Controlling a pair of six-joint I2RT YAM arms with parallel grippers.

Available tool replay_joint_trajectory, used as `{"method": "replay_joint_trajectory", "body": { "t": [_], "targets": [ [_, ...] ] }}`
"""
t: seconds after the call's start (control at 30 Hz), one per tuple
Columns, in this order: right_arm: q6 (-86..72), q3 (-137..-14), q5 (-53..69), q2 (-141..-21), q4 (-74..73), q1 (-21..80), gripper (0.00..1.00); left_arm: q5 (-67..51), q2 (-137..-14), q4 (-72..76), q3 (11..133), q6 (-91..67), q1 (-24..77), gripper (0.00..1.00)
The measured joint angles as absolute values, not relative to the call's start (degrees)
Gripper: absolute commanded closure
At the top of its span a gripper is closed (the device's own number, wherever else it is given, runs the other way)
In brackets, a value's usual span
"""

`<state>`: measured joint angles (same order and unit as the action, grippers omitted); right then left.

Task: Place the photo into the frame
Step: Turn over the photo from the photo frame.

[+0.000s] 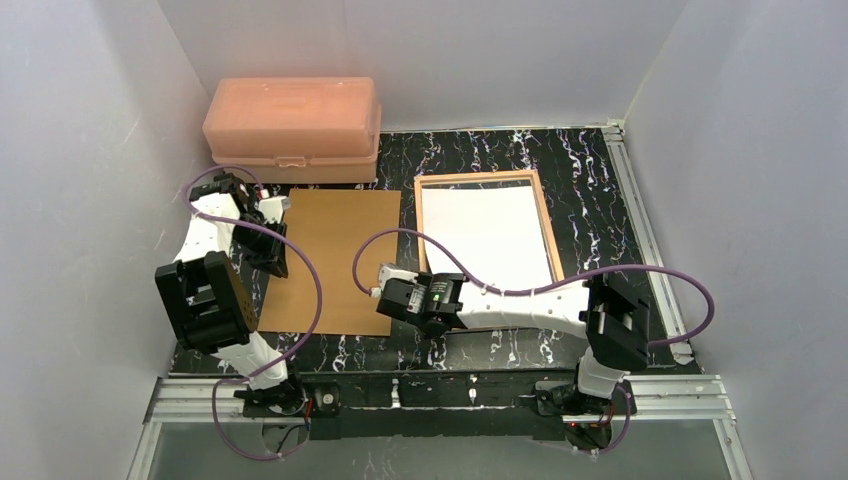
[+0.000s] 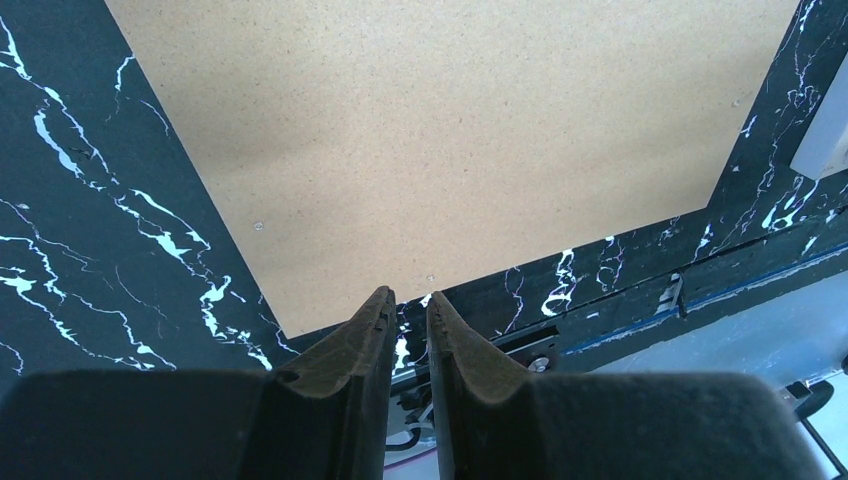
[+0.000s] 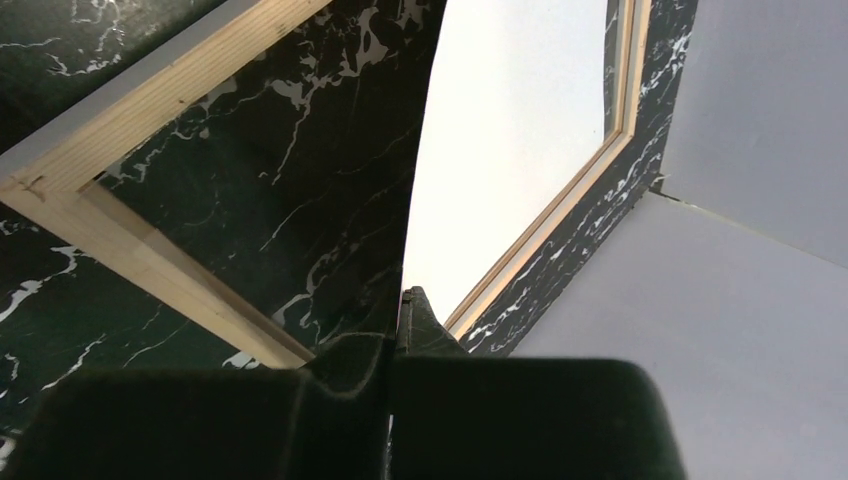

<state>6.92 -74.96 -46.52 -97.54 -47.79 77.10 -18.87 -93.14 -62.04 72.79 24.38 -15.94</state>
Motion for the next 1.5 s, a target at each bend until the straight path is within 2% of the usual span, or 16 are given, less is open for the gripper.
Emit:
{"method": "replay_joint_trajectory", "body": {
  "t": [0.4,0.53,0.77,1.13,1.33,1.4,1.5],
  "targets": [
    [9.96,-70.65,-51.13,-97.78,-43.00,77.49,0.98,-18.94,-93.36,-61.73,72.53,24.16,-15.94,0.83],
    [10.63,-70.37,-51.81,-97.78,-41.08,77.49,0.95,-18.94,-93.41,-61.71,72.44,24.03,-15.94,0.83],
    [11.68,-68.31,-52.77,-97.80,-38.85,77.47,0.82,-18.94,-93.41,-61.54,71.83,24.01,-15.97,0.83],
    [11.18,-67.94,-52.95,-97.78,-38.81,77.32,0.53,-18.94,-93.45,-61.49,71.81,24.01,-15.97,0.83],
    [10.52,-68.03,-53.34,-97.82,-38.87,76.82,0.20,-18.94,-93.45,-61.49,71.61,24.03,-15.97,0.83],
    [10.17,-68.49,-52.40,-97.80,-39.31,76.44,0.12,-18.94,-93.45,-61.47,71.61,24.03,-15.97,0.83],
    [9.08,-69.93,-49.93,-97.60,-40.14,75.70,0.06,-18.96,-93.45,-61.49,71.61,24.01,-15.97,0.83]
  ]
}}
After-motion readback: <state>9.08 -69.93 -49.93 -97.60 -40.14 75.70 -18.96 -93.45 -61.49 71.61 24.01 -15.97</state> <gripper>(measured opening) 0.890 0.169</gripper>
